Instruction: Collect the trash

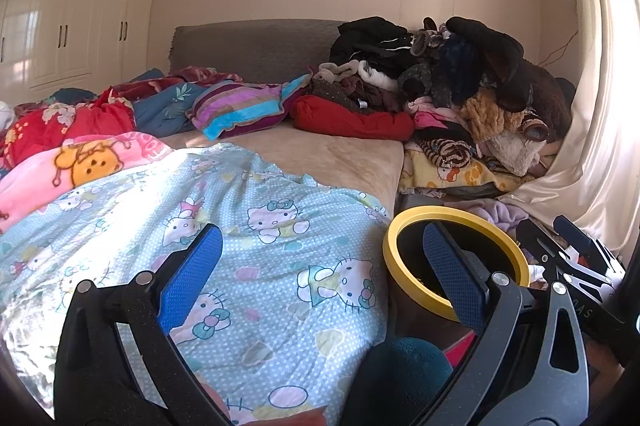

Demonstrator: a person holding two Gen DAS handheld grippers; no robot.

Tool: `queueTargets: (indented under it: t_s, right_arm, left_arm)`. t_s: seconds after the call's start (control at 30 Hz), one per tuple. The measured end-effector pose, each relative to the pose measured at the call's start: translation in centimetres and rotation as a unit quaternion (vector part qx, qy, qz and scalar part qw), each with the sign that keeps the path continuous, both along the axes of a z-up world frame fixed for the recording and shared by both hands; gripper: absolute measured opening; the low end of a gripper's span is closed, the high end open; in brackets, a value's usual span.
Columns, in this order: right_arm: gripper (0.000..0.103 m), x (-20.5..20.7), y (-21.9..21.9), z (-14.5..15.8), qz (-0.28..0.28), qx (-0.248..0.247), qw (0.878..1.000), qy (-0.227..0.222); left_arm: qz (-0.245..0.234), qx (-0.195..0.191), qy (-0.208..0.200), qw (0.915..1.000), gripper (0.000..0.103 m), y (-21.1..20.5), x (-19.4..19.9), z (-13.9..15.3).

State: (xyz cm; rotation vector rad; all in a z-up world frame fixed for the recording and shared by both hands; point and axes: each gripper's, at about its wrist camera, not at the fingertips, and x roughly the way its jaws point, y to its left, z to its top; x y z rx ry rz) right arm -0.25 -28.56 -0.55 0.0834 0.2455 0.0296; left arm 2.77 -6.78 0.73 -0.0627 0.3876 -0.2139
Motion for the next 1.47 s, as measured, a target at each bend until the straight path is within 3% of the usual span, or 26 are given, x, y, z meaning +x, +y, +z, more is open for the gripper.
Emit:
queueTargets:
  t_s: [0.9, 1.0, 1.13, 1.2, 1.27, 1.3, 1.4, 1.47]
  right_arm:
    - [0.097, 0.1, -0.2, 0.0, 0.001, -0.005, 1.0, -0.002]
    - [0.097, 1.0, 0.5, 0.6, 0.017, -0.006, 1.0, 0.003]
    - [0.097, 3.2, 4.4, 1.9, 0.082, -0.003, 0.997, 0.014]
    - [0.097, 4.9, 8.5, 2.0, 0.133, 0.0, 0.99, 0.044]
    - [0.097, 6.7, 13.6, 1.4, 0.201, 0.0, 0.976, 0.087]
    - [0.097, 7.6, 17.3, 0.7, 0.247, -0.005, 0.962, 0.112]
    - [0.097, 8.7, 26.6, -2.3, 0.337, -0.053, 0.924, 0.175]
    - [0.097, 8.7, 33.6, -5.4, 0.388, -0.101, 0.89, 0.218]
  left_arm:
    - [0.012, 0.002, 0.008, 0.9999, 0.092, -0.2, 0.0, -0.1]
    - [0.035, -0.013, 0.03, 0.9988, 0.092, 1.0, 0.8, -0.4]
    - [0.101, -0.049, 0.058, 0.992, 0.092, 6.0, 1.8, -0.6]
    - [0.157, -0.052, 0.07, 0.9838, 0.092, 9.8, 1.9, -1.0]
    - [0.241, -0.05, 0.09, 0.9652, 0.092, 15.2, 1.8, -1.8]
    - [0.294, -0.043, 0.107, 0.9489, 0.092, 18.6, 1.5, -2.5]
    - [0.393, -0.032, 0.129, 0.9098, 0.092, 26.3, 0.3, -4.5]
    - [0.451, -0.017, 0.171, 0.8759, 0.092, 31.7, 0.0, -7.0]
